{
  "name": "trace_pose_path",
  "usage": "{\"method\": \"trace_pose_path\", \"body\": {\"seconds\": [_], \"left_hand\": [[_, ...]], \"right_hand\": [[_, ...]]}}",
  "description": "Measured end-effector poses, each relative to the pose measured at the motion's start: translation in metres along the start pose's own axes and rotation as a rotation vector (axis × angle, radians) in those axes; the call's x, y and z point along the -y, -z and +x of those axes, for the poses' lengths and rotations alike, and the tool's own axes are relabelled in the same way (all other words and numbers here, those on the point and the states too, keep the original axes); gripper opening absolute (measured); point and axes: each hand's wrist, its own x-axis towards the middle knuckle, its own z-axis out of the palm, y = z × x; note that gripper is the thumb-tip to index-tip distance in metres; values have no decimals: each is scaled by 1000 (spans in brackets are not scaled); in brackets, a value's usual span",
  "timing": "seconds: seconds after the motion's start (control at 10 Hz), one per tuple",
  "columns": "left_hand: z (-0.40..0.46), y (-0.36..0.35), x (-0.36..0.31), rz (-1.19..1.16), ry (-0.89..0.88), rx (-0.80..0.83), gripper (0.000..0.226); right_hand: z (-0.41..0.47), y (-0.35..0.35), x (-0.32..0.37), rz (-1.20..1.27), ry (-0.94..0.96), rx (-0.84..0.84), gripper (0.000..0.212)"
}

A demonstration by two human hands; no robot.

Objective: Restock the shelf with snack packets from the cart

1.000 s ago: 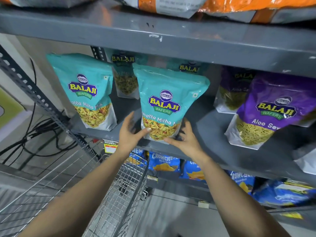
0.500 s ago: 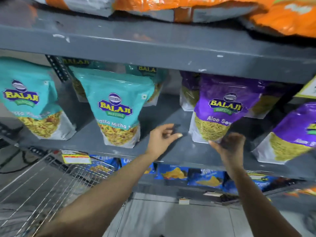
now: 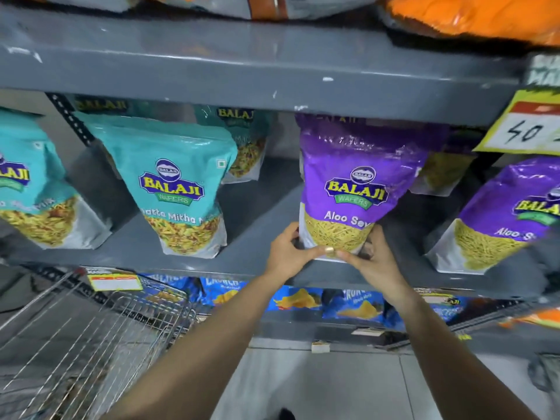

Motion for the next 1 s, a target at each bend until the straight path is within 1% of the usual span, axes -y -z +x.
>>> {"method": "trace_pose_path", "body": {"seconds": [0.1,0.3,0.4,0.5,0.6,0.7,0.8,0.9,1.0], "left_hand": [[-11,5,3,-5,8,-17,63],[-29,7,-3,1,11,-20,55],[-32,7,-8,8,20,-12,58],[-27,11,-12,27,52,58,84],[-22,15,-16,79,53,150,99],[-19,14,-22,84,38,151,89],[-22,13,-23,81,22,130,89],[-20,11,-20,77,35,112,92],[-22,12,-20,72,22,127,107]], "right_hand": [[-12,-6,6,6,5,12,74],[-24,-5,6,26,-33,38,79],[-23,0,14,30,-52,96,78],[-17,13,35,167,-47,116,74],[-5,38,74,441,-28,-39,78],[16,59,120,531,46,-204,42],[31,57,143,487,101,-362,76],[29,50,140,478,117,-283,69],[3,42,125,520,75,-250,51]]}}
